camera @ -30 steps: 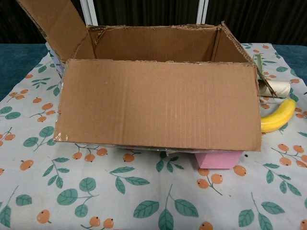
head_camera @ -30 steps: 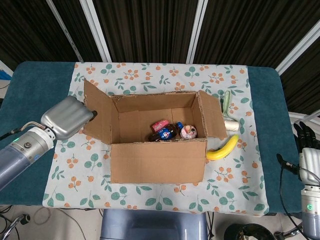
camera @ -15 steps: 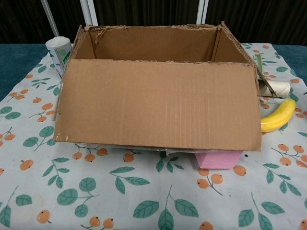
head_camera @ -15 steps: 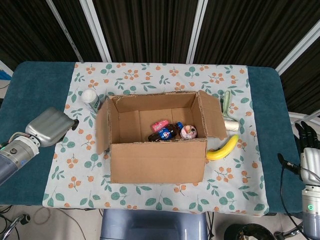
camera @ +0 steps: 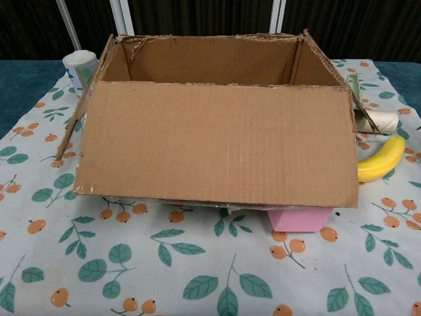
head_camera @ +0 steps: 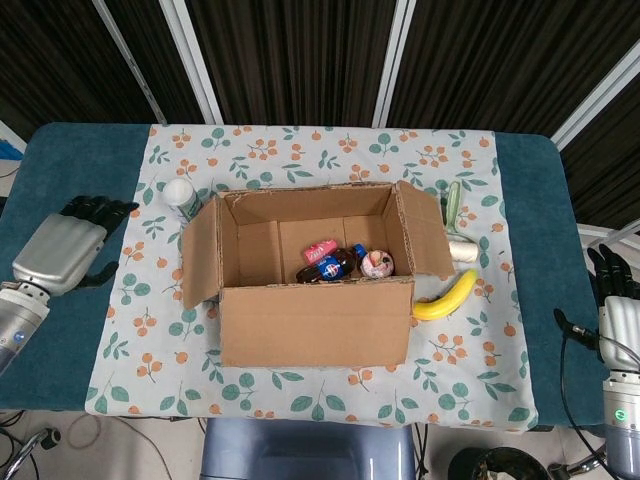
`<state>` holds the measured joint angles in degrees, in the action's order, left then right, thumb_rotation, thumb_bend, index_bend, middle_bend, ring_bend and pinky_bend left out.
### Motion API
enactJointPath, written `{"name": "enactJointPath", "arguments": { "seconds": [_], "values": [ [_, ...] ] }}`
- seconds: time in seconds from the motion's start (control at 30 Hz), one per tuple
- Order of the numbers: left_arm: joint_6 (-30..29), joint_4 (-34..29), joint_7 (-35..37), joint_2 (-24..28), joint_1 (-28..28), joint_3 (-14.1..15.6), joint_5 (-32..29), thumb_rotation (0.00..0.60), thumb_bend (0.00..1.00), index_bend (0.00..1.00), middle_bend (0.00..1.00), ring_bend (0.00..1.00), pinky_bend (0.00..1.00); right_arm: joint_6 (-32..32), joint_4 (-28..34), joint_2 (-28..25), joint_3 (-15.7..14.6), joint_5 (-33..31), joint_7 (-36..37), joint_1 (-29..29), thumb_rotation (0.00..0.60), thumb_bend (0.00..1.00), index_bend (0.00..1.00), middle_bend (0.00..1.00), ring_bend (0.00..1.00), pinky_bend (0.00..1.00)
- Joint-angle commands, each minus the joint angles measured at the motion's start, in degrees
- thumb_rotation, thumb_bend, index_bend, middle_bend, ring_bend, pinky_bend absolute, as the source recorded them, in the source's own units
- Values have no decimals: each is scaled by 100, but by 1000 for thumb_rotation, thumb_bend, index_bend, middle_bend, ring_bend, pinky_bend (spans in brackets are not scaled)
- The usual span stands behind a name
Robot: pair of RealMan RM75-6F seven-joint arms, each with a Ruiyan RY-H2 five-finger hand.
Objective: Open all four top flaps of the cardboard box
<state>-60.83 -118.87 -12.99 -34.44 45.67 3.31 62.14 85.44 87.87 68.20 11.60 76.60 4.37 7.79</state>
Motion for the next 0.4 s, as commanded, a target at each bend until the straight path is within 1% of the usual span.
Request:
{"name": "enactJointPath", "arguments": {
  "seconds": [0.03, 0.07, 0.17, 0.4],
  "values": [
    [-2920, 900, 63, -2210, -2028, 76, 588, 600, 192, 0, 0, 0, 0, -19, 35, -24, -43, 33, -163, 1, 600, 262, 1, 0, 0, 225],
    [-3107, 1141, 39, -2441, -2164, 73, 690, 600, 183, 0, 0, 0, 0, -15, 38, -27, -50, 49, -202, 2, 600, 247, 0, 0, 0, 225],
    [-3392, 1631, 52, -2818, -2408, 55, 874, 600, 171, 0, 0, 0, 0, -11, 28, -32, -72, 84, -301, 5, 600, 227, 0, 0, 0, 225],
    [-3743, 2605, 398, -3464, -2879, 15, 1146, 600, 167, 0, 0, 0, 0, 78, -27, -20, -94, 177, -459, -7, 600, 224, 0, 0, 0, 225]
  ]
}}
